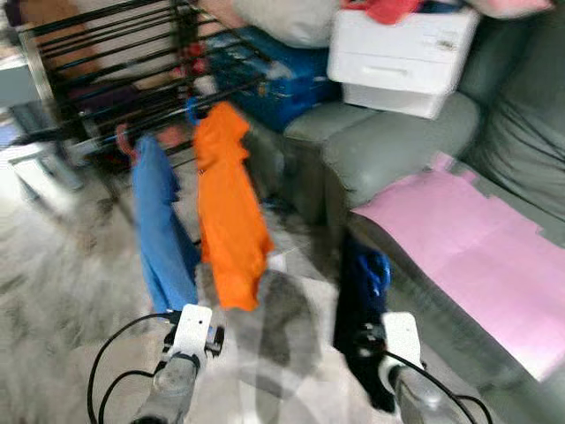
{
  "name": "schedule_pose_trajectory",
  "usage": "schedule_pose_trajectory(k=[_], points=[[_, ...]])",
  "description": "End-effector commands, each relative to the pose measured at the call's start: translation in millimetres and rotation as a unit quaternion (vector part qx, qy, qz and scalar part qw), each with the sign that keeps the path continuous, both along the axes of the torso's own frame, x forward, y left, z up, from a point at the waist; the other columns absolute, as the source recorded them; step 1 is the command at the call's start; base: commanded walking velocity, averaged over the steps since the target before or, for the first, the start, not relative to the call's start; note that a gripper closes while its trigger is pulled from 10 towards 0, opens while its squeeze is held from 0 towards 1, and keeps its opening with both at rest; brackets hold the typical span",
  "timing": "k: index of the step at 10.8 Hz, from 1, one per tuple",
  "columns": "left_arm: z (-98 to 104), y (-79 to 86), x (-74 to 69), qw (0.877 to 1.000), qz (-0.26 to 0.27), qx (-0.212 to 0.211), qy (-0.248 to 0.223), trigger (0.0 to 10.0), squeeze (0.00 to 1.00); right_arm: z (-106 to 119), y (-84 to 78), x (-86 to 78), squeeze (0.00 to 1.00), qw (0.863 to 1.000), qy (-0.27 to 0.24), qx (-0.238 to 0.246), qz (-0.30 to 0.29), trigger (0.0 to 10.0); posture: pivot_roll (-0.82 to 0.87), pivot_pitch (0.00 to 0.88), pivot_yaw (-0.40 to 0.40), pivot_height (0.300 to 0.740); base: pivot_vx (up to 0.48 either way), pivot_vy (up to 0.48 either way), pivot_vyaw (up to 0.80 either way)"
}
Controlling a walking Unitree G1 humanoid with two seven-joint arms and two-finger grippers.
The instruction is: Hang hanger
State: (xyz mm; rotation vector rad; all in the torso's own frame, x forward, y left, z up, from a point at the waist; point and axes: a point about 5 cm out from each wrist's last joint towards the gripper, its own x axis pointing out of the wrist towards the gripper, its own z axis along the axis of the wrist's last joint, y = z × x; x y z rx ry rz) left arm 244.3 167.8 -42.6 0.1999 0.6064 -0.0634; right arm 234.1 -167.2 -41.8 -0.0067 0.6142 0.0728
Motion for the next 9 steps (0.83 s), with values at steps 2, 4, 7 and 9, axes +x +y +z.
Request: schedule_pose_trajectory(k=[2,4,7,9], points=[[-8,8.8,-6.9,0.999,0.013,0.001,0.047,10.0,0.0,-4,10.7,1.1,0.0,1.0,0.008,-0.001,0.025,10.0,-0.13,0.0,0.118,0.74,0.0,0.0,0.55],[-12,15.3,-10.3,0.997,0.015,0.023,0.074,10.0,0.0,-11,16.7,-2.9,0.0,0.998,0.035,0.001,0.049,10.0,-0.1,0.0,0.081,0.74,0.0,0.0,0.48],[-20,19.0,-21.6,0.993,0.046,0.023,0.105,10.0,0.0,-13,20.2,-2.2,0.0,0.993,0.051,-0.024,0.1,10.0,-0.07,0.0,0.061,0.74,0.0,0.0,0.75],[-26,15.5,-31.3,0.991,0.032,0.023,0.126,10.0,0.0,-16,26.3,-6.2,0.0,0.991,0.058,-0.021,0.12,10.0,-0.06,0.0,0.048,0.74,0.0,0.0,0.3]])
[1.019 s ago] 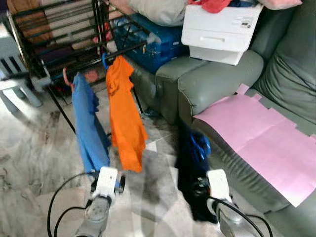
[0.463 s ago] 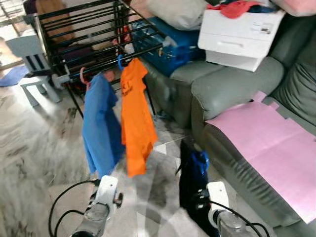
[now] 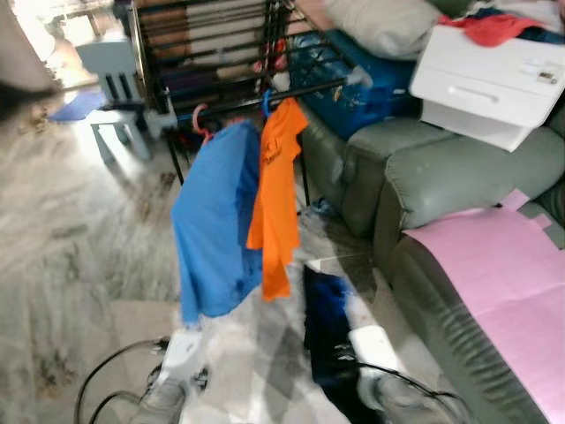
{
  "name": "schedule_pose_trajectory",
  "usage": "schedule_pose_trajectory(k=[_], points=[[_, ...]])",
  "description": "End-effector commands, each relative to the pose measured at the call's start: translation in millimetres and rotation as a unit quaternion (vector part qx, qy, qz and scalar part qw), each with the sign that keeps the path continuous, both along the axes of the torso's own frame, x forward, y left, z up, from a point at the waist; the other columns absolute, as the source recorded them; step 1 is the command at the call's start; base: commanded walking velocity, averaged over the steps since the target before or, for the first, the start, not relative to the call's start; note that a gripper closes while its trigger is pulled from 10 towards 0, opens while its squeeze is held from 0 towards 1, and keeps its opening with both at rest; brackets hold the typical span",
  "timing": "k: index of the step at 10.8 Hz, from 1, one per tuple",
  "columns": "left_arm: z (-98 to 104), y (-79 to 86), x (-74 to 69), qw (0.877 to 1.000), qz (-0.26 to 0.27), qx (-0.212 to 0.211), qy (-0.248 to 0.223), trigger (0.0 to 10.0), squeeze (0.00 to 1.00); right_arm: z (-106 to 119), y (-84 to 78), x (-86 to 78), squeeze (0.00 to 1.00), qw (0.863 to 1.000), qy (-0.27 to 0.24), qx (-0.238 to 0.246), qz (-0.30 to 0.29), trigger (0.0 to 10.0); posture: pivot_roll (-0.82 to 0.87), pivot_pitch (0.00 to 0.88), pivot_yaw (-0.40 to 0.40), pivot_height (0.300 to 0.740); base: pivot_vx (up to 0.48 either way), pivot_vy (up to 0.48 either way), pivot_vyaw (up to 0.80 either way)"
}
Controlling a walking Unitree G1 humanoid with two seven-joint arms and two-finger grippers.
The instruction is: Hang hanger
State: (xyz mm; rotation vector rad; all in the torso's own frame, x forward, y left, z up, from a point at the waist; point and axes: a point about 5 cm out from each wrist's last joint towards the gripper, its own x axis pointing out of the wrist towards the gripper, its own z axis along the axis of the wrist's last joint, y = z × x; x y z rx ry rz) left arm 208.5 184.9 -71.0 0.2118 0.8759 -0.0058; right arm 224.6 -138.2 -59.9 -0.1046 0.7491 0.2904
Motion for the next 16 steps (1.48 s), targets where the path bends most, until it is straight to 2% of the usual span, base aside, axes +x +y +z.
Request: schedule_pose_trajectory(k=[1,3,5,6,8,10,12,16], points=[[2,-2.4,3.7,1.0,0.001,-0.002,-0.007,10.0,0.0,4,-5.1,5.8,0.0,1.0,-0.008,-0.001,-0.007,10.0,-0.03,0.0,0.023,0.74,0.0,0.0,0.0],[0,2.8,-0.9,0.999,0.037,-0.011,-0.002,10.0,0.0,4,-5.4,7.9,0.0,1.0,0.006,-0.002,-0.005,10.0,0.01,0.0,-0.013,0.74,0.0,0.0,0.0],[-2,16.0,-8.4,0.998,0.069,-0.01,0.004,10.0,0.0,2,0.0,7.3,0.0,1.0,0.016,-0.008,0.005,10.0,0.04,0.0,-0.015,0.74,0.0,0.122,0.0],[-2,18.1,-8.9,0.998,0.067,-0.008,0.006,10.0,0.0,1,0.7,5.5,0.0,1.0,0.02,-0.011,0.005,10.0,0.03,0.0,-0.005,0.74,0.0,0.0,0.0],[-1,16.3,-6.3,0.999,0.032,0.002,0.007,10.0,0.0,-3,-0.4,0.5,0.0,0.999,0.028,-0.014,-0.006,10.0,0.01,0.0,0.021,0.74,0.0,0.0,0.0],[-2,7.4,-5.0,1.0,-0.009,0.013,0.012,10.0,0.0,-5,-6.3,-3.7,0.0,0.999,0.035,-0.014,-0.023,10.0,-0.02,0.0,0.045,0.74,0.0,0.0,0.0],[-3,5.1,-5.5,0.999,-0.023,0.017,0.017,10.0,0.0,-6,-8.3,-5.3,0.0,0.999,0.038,-0.014,-0.03,10.0,-0.04,0.0,0.062,0.74,0.0,0.0,0.0],[-3,3.6,-5.9,0.999,-0.037,0.024,0.023,10.0,0.0,-8,-11.1,-8.6,0.0,0.998,0.046,-0.02,-0.031,10.0,-0.05,0.0,0.076,0.74,-0.344,0.0,0.0]])
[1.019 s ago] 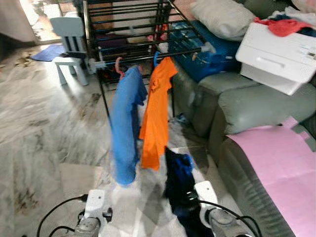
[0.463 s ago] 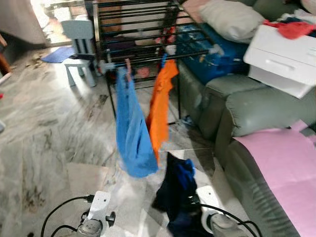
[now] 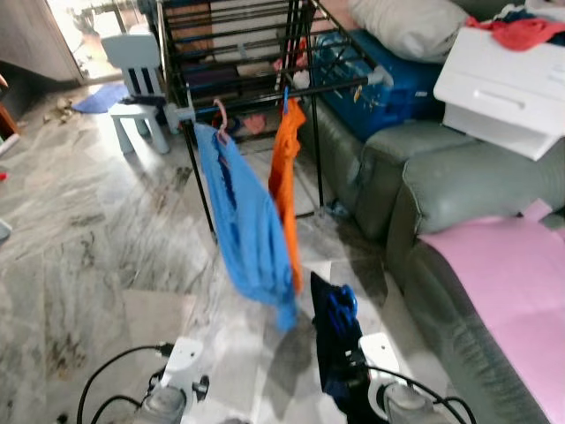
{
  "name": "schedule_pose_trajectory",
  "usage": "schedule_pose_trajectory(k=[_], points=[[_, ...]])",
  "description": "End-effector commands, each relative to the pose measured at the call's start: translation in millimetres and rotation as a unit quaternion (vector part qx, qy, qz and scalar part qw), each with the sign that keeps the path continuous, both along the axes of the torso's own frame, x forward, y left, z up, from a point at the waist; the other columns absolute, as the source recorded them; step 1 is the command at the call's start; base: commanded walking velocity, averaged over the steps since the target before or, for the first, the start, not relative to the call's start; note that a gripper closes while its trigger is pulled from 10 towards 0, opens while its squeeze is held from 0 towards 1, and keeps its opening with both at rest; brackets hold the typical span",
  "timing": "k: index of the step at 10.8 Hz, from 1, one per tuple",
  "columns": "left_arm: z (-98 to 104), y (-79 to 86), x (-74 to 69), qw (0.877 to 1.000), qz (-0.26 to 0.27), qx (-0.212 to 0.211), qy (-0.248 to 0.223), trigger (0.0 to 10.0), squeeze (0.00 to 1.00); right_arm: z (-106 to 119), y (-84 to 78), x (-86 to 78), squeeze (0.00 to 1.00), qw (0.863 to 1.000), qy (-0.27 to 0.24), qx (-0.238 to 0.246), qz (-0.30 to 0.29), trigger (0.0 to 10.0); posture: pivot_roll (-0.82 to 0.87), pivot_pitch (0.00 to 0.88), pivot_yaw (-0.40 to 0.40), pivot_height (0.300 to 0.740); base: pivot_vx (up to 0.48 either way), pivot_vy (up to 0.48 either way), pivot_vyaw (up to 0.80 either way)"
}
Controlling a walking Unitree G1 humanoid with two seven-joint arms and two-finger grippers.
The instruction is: Hang hanger
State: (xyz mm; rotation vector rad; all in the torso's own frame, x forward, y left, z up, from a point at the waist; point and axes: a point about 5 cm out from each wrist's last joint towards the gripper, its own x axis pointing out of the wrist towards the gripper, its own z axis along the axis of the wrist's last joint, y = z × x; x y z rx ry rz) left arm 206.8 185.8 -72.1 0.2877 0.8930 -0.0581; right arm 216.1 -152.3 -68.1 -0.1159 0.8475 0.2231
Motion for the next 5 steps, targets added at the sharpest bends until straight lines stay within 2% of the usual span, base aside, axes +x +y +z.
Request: schedule_pose_trajectory(k=[1,4,5], points=[[-1.5,3.0,-2.8,1.0,-0.006,0.005,0.011,10.0,0.0,-1.2,2.4,-1.5,0.0,1.0,0.005,0.002,-0.005,10.0,-0.05,0.0,0.082,0.74,-0.379,0.0,0.0],[-1.9,3.4,-3.6,1.0,-0.015,0.011,0.015,10.0,0.0,-3.3,1.6,-4.9,0.0,1.0,0.012,0.001,-0.007,10.0,-0.06,0.0,0.084,0.74,-0.324,0.0,0.0],[-2.6,3.2,-4.8,1.0,-0.016,0.01,0.017,10.0,0.0,-4.4,1.5,-6.8,0.0,1.0,0.015,-0.001,-0.007,10.0,-0.06,0.0,0.083,0.74,0.0,0.0,0.0]])
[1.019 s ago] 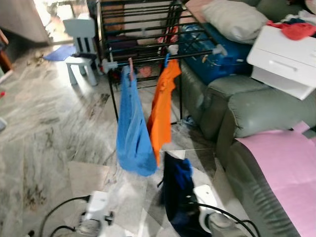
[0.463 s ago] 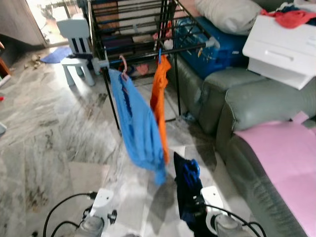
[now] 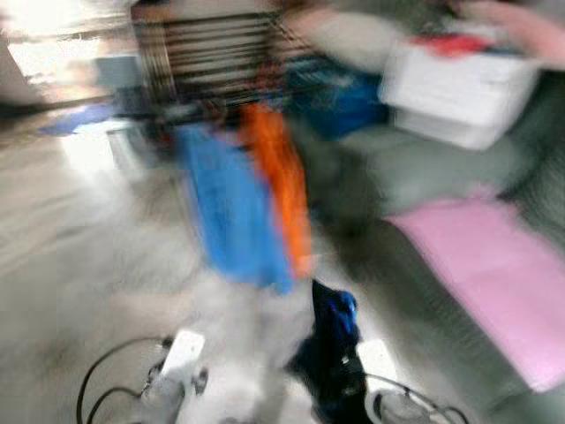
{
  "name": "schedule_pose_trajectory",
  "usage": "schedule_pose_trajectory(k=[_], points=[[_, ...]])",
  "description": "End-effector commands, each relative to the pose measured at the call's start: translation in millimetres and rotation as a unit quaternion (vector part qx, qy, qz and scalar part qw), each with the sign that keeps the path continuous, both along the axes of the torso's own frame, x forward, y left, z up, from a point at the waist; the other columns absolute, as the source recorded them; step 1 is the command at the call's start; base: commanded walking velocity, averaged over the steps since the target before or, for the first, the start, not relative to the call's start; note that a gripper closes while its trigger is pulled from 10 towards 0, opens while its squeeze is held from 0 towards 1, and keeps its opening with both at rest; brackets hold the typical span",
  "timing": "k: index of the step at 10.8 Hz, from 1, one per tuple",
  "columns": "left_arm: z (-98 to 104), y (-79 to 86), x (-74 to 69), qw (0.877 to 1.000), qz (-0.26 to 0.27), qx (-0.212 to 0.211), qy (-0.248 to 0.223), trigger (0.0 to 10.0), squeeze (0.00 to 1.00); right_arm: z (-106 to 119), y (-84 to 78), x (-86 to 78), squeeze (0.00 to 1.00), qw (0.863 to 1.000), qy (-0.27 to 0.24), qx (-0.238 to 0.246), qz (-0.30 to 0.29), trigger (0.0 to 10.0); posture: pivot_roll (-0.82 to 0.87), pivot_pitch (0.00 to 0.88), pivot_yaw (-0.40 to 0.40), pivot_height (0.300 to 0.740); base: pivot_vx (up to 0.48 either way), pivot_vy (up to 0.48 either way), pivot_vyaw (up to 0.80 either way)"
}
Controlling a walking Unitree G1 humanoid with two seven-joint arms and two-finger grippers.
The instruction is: Hang hanger
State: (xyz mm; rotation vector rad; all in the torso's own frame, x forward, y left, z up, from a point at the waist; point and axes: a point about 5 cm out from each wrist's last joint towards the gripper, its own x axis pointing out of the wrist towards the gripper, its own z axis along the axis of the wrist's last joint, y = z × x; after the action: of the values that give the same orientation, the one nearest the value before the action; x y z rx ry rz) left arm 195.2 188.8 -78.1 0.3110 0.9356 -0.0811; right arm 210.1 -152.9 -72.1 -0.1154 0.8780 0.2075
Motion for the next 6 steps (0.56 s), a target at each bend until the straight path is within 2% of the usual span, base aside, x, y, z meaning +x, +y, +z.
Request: schedule_pose_trajectory(k=[1,4,6], points=[[3.0,-0.1,6.0,1.0,-0.004,0.003,-0.006,10.0,0.0,-0.7,2.0,-1.2,0.0,1.0,0.001,0.003,0.001,10.0,-0.06,0.0,0.083,0.74,0.0,0.0,0.0],[1.7,0.5,3.3,1.0,-0.005,0.004,-0.002,10.0,0.0,-0.4,4.8,-0.7,0.0,1.0,0.0,0.005,0.008,10.0,-0.05,0.0,0.087,0.74,0.0,0.0,0.0],[2.3,4.5,3.8,1.0,-0.008,0.008,0.004,10.0,0.0,-1.3,4.7,-2.7,0.0,1.0,0.001,0.004,0.02,10.0,-0.05,0.0,0.086,0.74,0.0,0.0,0.8]])
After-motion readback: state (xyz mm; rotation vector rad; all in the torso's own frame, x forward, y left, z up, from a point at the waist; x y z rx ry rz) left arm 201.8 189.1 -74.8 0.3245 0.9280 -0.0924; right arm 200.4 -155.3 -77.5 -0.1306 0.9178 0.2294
